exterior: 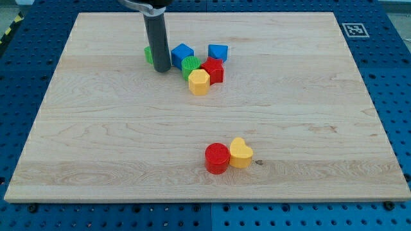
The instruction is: Move the green star towards top left to the board
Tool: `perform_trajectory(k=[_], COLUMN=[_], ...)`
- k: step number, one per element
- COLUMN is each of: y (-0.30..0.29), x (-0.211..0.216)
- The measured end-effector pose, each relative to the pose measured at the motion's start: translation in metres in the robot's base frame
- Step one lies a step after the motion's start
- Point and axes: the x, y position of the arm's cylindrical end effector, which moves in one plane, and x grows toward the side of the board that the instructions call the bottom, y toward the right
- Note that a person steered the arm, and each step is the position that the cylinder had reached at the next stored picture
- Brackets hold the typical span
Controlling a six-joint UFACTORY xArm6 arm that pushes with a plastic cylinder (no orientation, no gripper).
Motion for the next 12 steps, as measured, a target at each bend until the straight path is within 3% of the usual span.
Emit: perform_trajectory(k=[2, 5, 8, 10, 12], y=[-0.026, -0.019, 0.025, -0.026, -0.007], x=[-0.024, -0.077, -0.097, -0.099, -0.105])
